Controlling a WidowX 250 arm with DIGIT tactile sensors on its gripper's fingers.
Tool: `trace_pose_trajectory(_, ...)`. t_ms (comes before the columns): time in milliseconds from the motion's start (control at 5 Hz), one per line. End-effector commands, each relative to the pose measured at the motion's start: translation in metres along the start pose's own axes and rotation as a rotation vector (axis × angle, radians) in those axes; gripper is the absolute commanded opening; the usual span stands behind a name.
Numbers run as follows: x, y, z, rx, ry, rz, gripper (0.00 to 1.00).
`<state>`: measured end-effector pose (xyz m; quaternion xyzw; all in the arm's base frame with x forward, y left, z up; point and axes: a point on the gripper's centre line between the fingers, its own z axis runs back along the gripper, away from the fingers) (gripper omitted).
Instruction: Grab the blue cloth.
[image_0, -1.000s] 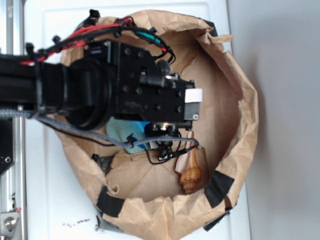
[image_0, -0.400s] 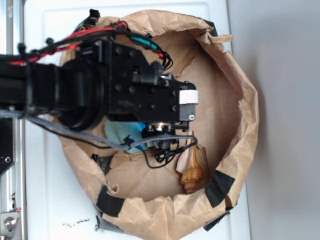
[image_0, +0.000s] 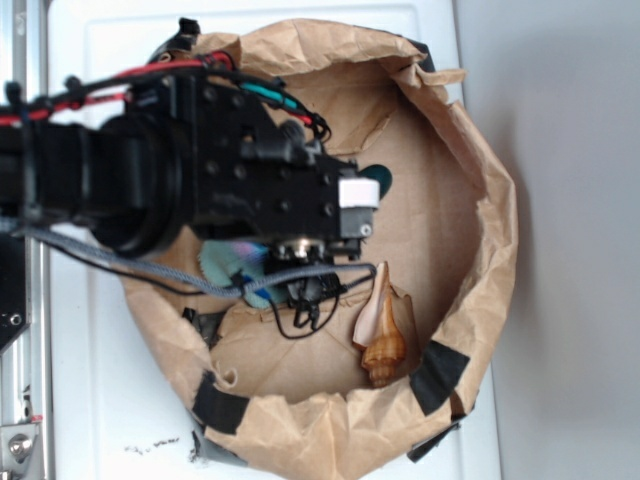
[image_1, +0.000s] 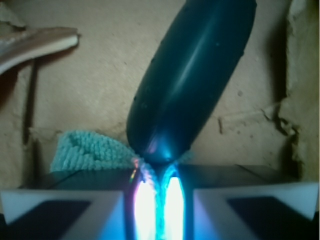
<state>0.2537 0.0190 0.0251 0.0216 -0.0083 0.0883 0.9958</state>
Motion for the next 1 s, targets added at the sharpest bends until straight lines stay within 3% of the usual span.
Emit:
trace_pose_trajectory(0,-0.003,0.018,0.040,-0.070,-0.026,-0.021,0.00)
trace_pose_trajectory(200,0.016,0.012,0.080,-0.139,0.001,-0.015,0.00)
trace_pose_trajectory(400,0.018,0.015,0.109,-0.137,-0.003,-0.012,0.00)
trace_pose_trajectory(600,0.015,0.016,0.130,-0.182,-0.034,-0.019,0.00)
trace_pose_trajectory(800,0.014,0.014,0.132,-0.186,-0.055,-0.025,0.00)
